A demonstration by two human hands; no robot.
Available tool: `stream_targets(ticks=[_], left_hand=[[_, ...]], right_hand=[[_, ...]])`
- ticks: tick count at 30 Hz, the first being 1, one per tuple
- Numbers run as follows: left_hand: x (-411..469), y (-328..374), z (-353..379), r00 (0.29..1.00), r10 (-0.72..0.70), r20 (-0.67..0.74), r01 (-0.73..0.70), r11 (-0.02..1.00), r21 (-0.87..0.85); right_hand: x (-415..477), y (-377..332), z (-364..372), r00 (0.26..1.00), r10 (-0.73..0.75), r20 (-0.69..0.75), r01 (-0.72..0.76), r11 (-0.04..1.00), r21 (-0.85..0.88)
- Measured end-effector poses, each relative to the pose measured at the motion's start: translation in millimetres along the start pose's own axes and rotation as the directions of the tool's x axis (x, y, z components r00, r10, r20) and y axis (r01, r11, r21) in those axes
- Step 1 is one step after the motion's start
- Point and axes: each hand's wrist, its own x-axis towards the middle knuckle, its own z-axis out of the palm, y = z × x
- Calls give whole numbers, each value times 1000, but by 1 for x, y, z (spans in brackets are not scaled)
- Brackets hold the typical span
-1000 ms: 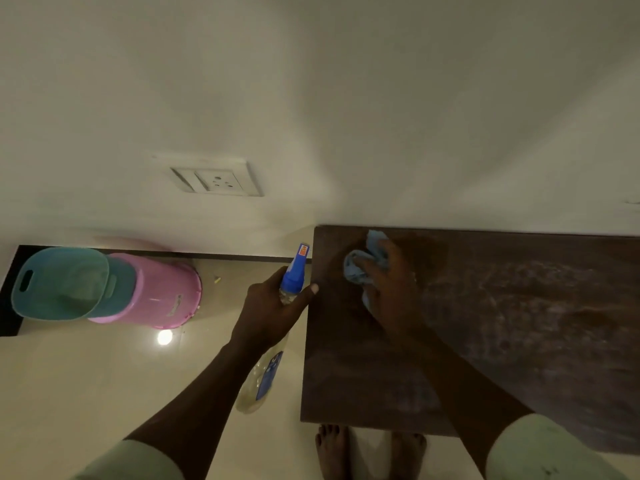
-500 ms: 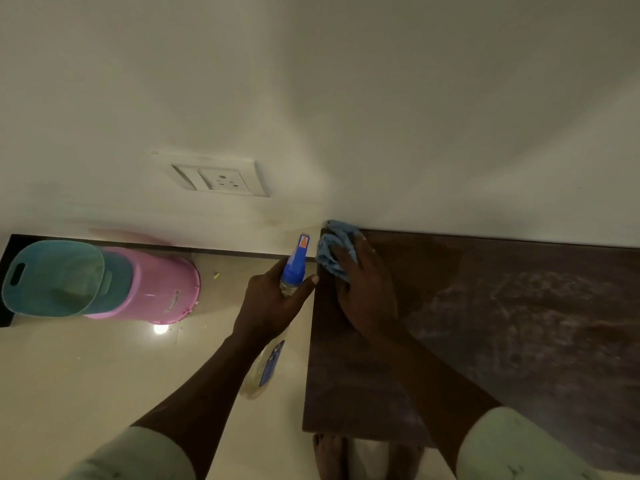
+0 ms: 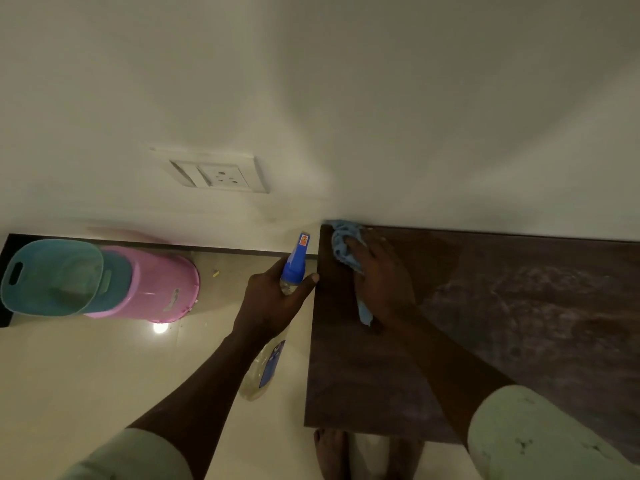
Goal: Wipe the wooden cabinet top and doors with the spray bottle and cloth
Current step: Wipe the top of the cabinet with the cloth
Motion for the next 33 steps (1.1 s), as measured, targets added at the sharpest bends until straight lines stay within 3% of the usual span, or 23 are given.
stream_targets(ticks=[3, 5, 10, 12, 15, 19, 23, 27, 29, 33], left_hand=[[-2, -4, 0, 1000, -25, 5, 25, 1000, -14], [-2, -4, 3, 1000, -20, 16, 20, 1000, -7], [-5, -3, 6, 999, 4, 50, -4, 1000, 12], [-9, 0, 4, 999, -1, 53, 2, 1000, -2], [-14, -1, 1, 998, -14, 65, 14, 1000, -5], [-28, -8, 2, 992, -28, 123, 28, 1000, 6], [-52, -11, -1, 960, -54, 275, 55, 998, 4], [-86, -18, -1, 917, -58, 395, 71, 997, -18], [-97, -17, 1, 886, -54, 461, 67, 998, -11], [-105, -20, -1, 887, -71, 457, 51, 997, 57]], right_hand=[[-2, 15, -8, 981, 173, -83, -167, 983, 74], [0, 3, -4, 975, 211, -67, -206, 976, 76], [-4, -32, 12, 979, -92, 184, 73, 991, 109], [-6, -5, 1, 992, -39, 123, 29, 997, 75], [-13, 40, -15, 986, 142, -88, -134, 987, 89], [-4, 32, -22, 972, 204, -120, -183, 969, 163], [-7, 29, -49, 941, 241, -239, -183, 953, 241], [-30, 37, -71, 970, 141, -199, -105, 978, 178], [-35, 44, -77, 970, 160, -184, -125, 974, 188], [-38, 46, -80, 963, 193, -188, -156, 968, 196]])
